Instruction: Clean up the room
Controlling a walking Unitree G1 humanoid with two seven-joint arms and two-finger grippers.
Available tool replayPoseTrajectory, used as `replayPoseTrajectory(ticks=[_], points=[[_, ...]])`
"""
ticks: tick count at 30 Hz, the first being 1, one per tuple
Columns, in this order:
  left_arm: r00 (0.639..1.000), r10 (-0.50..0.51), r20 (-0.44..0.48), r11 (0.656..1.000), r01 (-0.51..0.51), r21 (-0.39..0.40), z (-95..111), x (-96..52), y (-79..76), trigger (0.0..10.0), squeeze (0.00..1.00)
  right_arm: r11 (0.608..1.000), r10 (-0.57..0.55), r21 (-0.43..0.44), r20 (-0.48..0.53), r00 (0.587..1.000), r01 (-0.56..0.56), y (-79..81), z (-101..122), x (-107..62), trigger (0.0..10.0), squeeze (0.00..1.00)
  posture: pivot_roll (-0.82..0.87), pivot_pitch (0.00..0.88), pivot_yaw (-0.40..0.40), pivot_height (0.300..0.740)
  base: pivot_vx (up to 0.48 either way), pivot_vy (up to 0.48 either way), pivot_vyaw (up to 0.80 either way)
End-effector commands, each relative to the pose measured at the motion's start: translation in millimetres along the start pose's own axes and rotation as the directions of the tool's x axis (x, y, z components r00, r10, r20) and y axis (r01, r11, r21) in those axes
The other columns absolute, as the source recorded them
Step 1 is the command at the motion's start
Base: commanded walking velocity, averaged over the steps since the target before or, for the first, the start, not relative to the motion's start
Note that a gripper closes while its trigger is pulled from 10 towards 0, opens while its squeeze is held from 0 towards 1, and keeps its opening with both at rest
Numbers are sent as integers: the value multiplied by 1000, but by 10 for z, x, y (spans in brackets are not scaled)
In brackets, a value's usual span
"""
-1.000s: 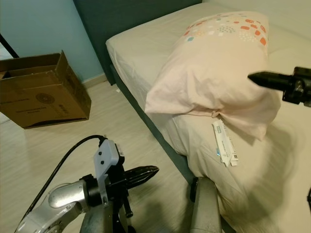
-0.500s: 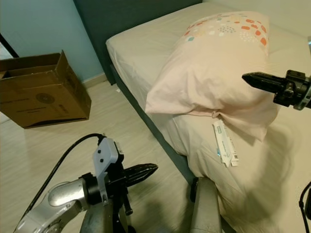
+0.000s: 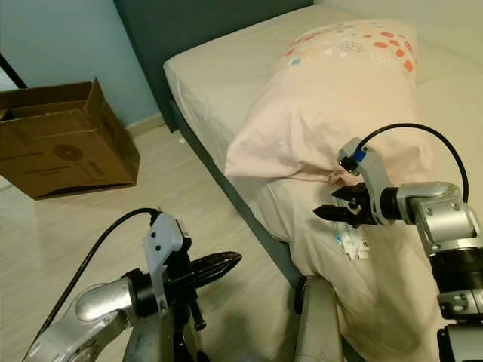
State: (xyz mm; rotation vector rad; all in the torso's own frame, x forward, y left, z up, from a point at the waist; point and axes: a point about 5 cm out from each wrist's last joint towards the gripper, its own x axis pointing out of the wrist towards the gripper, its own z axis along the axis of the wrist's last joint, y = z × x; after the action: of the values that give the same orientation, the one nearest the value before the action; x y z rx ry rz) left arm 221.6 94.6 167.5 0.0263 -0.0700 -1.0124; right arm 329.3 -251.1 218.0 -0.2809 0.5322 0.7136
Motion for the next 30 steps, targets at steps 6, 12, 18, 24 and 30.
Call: replayPoseTrajectory(ticks=[6,12,18,24,30], points=[[1000,10,-6,1000,-10,-7,-50,-9,-14,10000,0,994,-110,13,-13,994,110,39,80,-117,10000,1000,8,257,-3,528,0,0,0],[1000,16,-11,1000,-16,-7,-84,16,-24,10000,0,973,-225,28,-100,969,229,113,44,-183,10000,1000,-11,237,-20,528,0,0,0],[1000,18,-15,1000,-18,-3,-118,47,-13,10000,0,953,-258,121,-151,954,277,225,-56,-118,10000,1000,-35,222,-19,528,0,0,0],[1000,11,-13,1000,-11,2,-130,80,8,10000,0,910,-299,223,-228,927,348,337,-308,30,10000,1000,-42,217,-5,528,0,0,0],[1000,16,-6,1000,-16,8,-118,82,23,10000,0,872,-363,246,-252,897,422,364,-491,184,10000,1000,-29,222,-3,528,0,0,0]])
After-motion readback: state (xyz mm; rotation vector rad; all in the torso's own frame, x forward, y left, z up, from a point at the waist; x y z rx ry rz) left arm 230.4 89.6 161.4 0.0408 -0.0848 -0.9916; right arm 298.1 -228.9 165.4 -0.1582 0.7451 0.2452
